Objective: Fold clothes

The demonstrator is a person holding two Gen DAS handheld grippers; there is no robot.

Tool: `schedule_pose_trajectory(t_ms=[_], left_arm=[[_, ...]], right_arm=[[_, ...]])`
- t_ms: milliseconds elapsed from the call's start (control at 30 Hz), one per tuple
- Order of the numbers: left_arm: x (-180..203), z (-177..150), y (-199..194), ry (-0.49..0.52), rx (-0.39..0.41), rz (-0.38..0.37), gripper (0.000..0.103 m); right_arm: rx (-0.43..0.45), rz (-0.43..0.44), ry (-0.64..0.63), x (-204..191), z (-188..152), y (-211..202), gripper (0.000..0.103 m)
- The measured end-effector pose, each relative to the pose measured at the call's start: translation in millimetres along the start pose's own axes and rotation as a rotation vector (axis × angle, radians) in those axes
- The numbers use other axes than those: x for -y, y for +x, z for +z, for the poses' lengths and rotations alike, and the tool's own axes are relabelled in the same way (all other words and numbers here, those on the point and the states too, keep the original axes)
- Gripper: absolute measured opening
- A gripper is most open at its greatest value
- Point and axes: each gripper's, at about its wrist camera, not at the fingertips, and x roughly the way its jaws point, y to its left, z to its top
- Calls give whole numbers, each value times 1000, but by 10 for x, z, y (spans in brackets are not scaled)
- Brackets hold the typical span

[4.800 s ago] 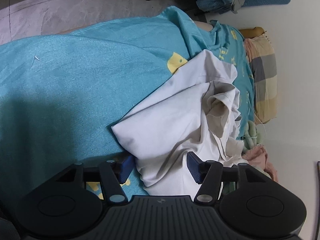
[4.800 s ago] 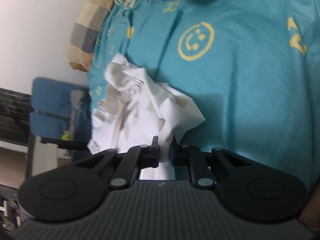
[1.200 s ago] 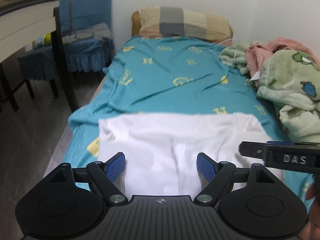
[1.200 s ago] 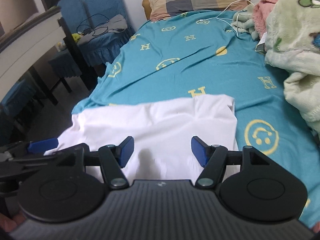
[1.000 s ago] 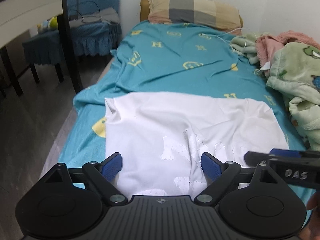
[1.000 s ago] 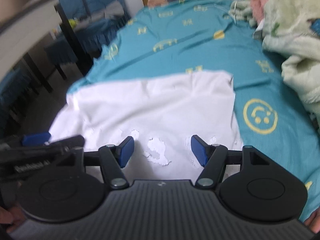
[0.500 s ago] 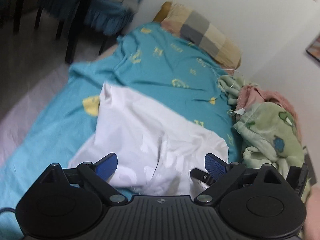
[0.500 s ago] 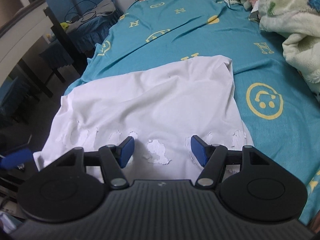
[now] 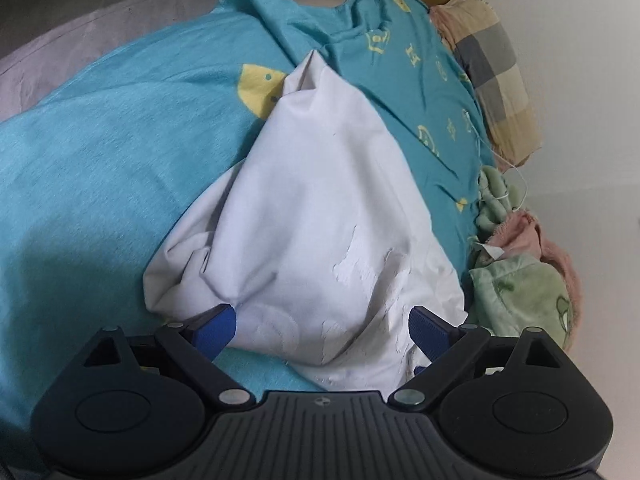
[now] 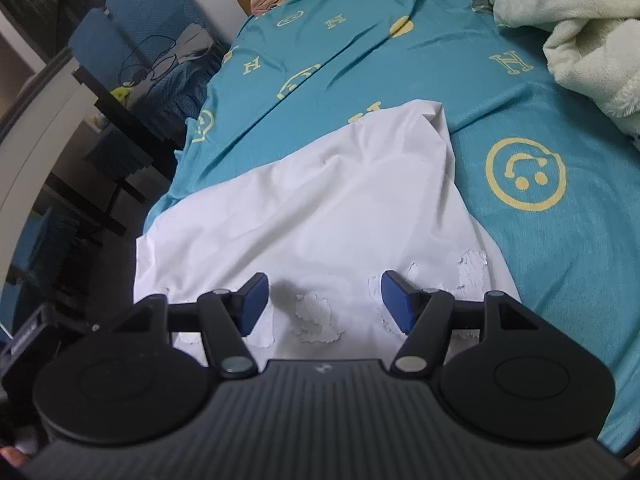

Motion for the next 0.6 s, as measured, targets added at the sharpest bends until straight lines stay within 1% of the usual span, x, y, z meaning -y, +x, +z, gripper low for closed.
schedule_pose_trajectory(t_ms=[100,200,300,333,400,500,600], left_arm=[[21,-48,8,9,-20,16,95],[46,-102,73,25,-61,47,95],[46,-149,176,28,-106,56,95],[49,-152,193,32,-106,58,95],[33,-139,193,21,-77,48,95],[-67,-69,214,-49,-46,5,95],[-237,7,222,-179,-4,-66,94]], right_arm=[[2,12,33,42,14,-8,64],[7,13,48,53,22,-17,64],[9,16,66,62,33,-22,64],[8,18,73,69,38,-23,64],[7,23,87,85,42,-26,64],[4,30,107,105,45,-33,64],[6,44,134,134,50,-51,64]])
